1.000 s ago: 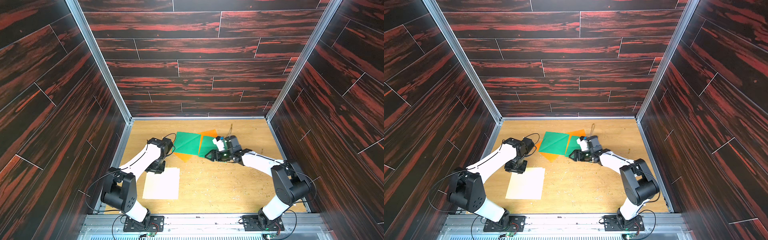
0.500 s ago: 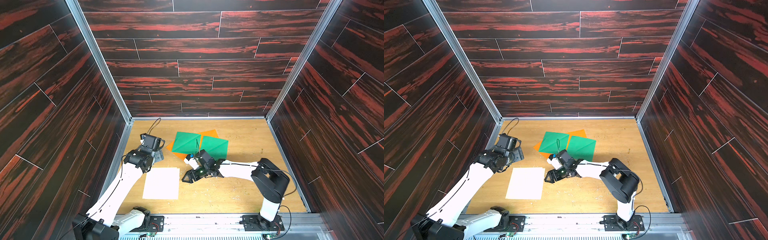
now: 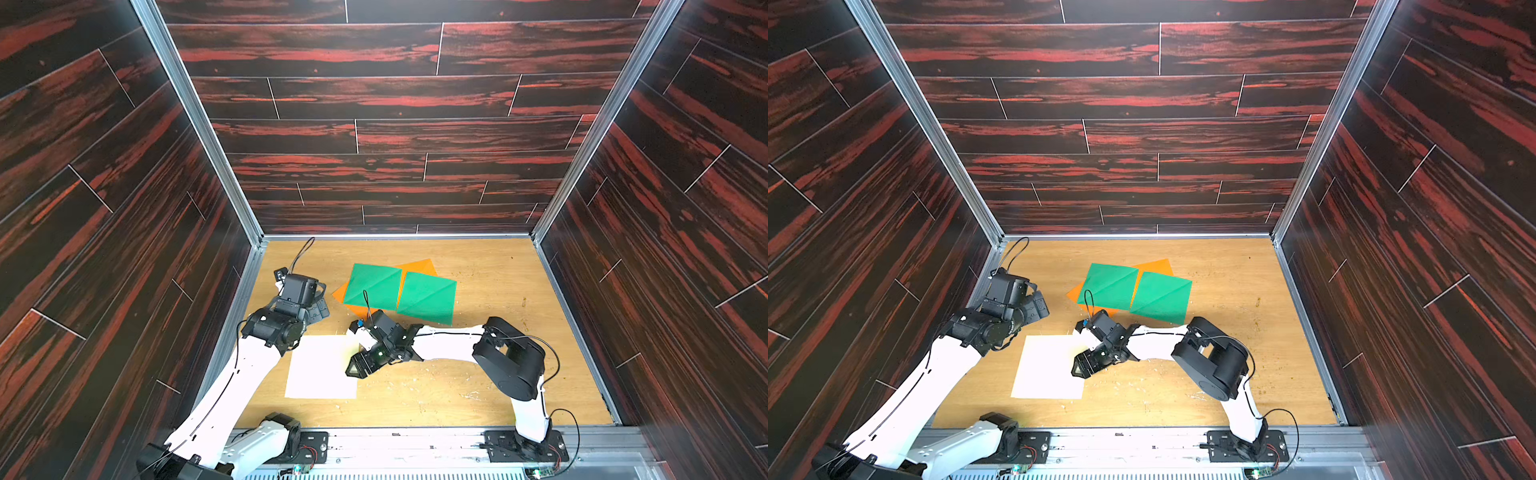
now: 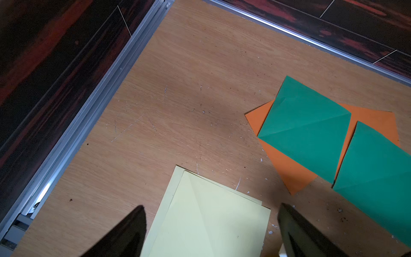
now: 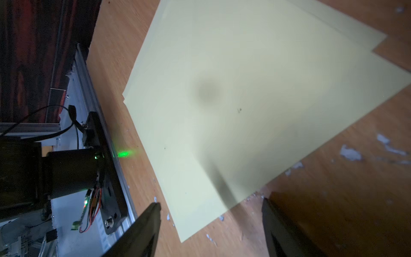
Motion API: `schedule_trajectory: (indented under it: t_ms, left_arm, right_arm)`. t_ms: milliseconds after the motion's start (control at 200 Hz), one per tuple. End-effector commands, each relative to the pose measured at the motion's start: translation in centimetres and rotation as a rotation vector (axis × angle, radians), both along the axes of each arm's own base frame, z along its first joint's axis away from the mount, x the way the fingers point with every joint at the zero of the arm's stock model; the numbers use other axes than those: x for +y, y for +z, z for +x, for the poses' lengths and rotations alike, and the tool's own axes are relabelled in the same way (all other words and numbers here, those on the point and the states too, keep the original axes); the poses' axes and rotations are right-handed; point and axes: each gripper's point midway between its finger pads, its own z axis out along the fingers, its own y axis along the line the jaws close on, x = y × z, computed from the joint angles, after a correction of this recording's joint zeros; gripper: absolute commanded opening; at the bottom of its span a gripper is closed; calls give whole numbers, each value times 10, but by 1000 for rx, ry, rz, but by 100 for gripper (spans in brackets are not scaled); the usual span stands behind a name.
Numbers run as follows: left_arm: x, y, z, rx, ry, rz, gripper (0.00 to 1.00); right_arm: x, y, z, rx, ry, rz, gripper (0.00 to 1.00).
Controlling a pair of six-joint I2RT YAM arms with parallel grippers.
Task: Sort the scattered colored papers by color
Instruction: Place the colored paper.
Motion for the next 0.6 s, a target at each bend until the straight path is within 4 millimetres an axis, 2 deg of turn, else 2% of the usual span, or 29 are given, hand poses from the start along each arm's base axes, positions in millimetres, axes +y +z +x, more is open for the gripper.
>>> schedule_trajectory:
  t_ms: [0,596]
  left_arm:
    - [5,2,-3,-19,18,7,97]
    - [3,-11,-6,10,10,-2,98]
  right_arm:
    - [-5,-25,-10,42,2,-77,76]
    - [13,-28,-4,49,4,-56,76]
